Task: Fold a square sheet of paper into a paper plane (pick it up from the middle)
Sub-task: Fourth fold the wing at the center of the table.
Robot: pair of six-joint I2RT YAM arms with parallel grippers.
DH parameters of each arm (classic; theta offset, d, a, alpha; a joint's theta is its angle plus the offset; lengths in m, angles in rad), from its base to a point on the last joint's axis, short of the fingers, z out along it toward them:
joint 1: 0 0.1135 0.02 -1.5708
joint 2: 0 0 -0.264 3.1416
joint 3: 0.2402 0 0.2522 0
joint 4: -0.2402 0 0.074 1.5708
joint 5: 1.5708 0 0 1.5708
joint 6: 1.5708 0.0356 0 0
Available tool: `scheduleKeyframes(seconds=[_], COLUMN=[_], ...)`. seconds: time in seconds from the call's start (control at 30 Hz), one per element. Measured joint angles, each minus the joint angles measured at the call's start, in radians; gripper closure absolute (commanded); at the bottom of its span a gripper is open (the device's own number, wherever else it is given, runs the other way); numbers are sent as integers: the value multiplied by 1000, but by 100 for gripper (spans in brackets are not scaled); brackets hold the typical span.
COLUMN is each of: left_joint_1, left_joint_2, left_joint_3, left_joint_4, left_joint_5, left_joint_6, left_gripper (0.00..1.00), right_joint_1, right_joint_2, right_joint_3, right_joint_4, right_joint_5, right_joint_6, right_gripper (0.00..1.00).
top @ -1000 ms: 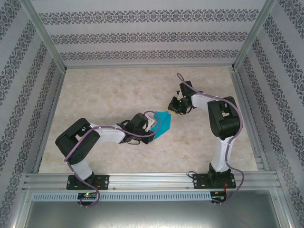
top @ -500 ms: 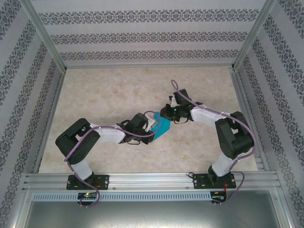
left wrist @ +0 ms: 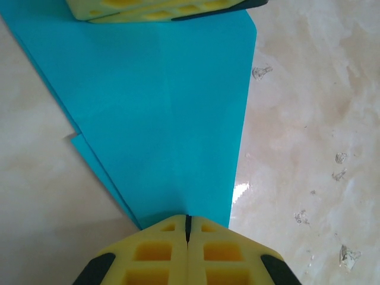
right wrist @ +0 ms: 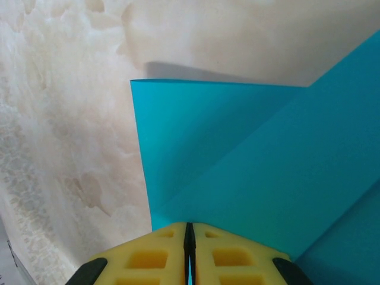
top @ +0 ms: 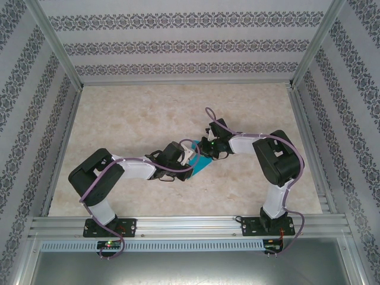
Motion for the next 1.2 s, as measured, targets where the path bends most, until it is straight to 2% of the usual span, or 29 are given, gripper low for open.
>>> scheduleKeyframes(seconds=[0.43, 0.83, 1.2], left_joint_1=[-35, -71, -109], left_joint_2=[-87, -101, -180], left_joint_3=[-76, -81, -82], left_joint_4=[-29, -44, -235], left_joint_5=[-49, -108, -87], left_joint_6=[-37, -44, -45], left_gripper=[94, 96, 96], right_joint_1=[-11, -11, -10], right_joint_2=[12, 12, 12], right_joint_3=[-2, -2, 1], right_joint_4=[10, 9, 10], right_joint_5=[-41, -40, -34], right_joint_6=[-13, -32, -53], right_gripper=[89, 89, 89])
